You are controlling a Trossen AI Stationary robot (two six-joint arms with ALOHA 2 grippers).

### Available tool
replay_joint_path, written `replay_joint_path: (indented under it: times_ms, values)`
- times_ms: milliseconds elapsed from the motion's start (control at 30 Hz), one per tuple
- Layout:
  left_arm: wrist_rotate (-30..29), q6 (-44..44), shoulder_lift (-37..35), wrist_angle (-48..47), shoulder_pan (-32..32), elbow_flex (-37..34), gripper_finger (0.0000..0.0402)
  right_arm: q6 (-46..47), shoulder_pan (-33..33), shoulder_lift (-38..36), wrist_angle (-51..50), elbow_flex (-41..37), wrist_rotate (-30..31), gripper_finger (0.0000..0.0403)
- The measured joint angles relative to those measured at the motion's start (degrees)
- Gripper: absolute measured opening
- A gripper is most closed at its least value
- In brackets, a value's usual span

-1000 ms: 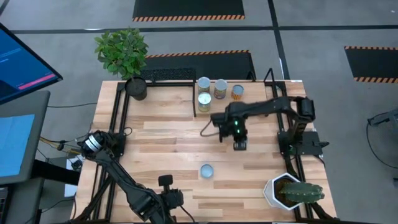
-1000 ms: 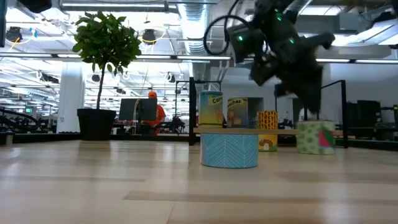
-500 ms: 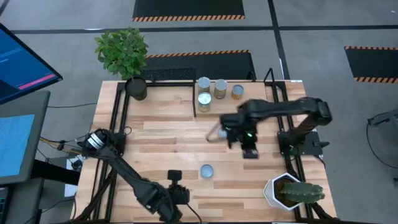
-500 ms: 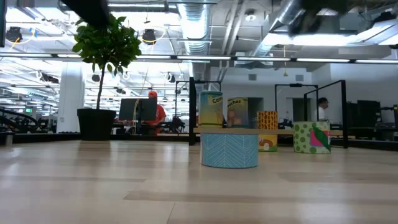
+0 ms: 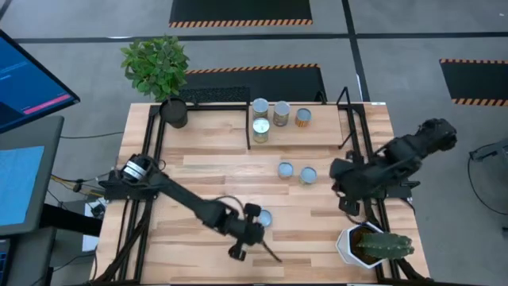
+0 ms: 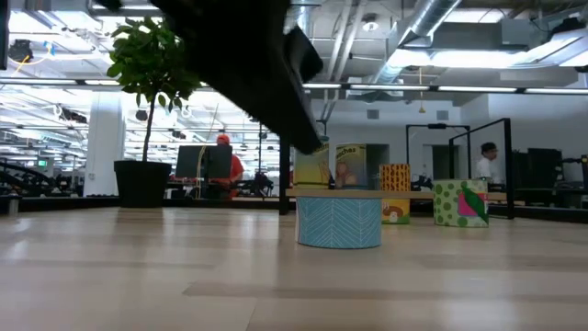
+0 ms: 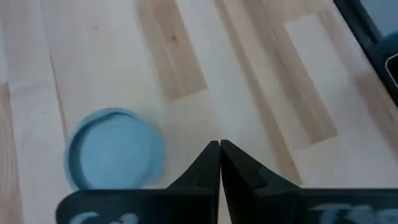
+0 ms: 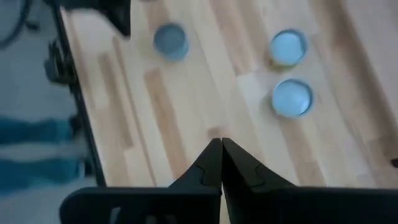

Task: Pick and place cans onto a shelf
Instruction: Move the canned goods to the center of the table

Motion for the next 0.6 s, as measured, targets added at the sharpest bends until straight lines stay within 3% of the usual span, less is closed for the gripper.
replay_joint_path:
  times_ms: [100, 267, 600]
  values:
    - [3.61, 2.36, 0.72, -0.47, 1.87, 0.02, 0.0000, 2.50, 1.91, -1.17, 0.01, 0.00, 3.28, 0.0024]
    - [6.25, 4.99, 4.03, 1.46, 2.65, 0.22, 0.0000, 2.85, 1.93, -1.61, -0.15, 0.01, 3.42, 0.0017]
    - [1.41, 9.41, 6.89, 2.76, 8.20, 0.65, 0.0000, 1.70, -1.03, -0.95, -0.64, 0.02, 4.75, 0.0026]
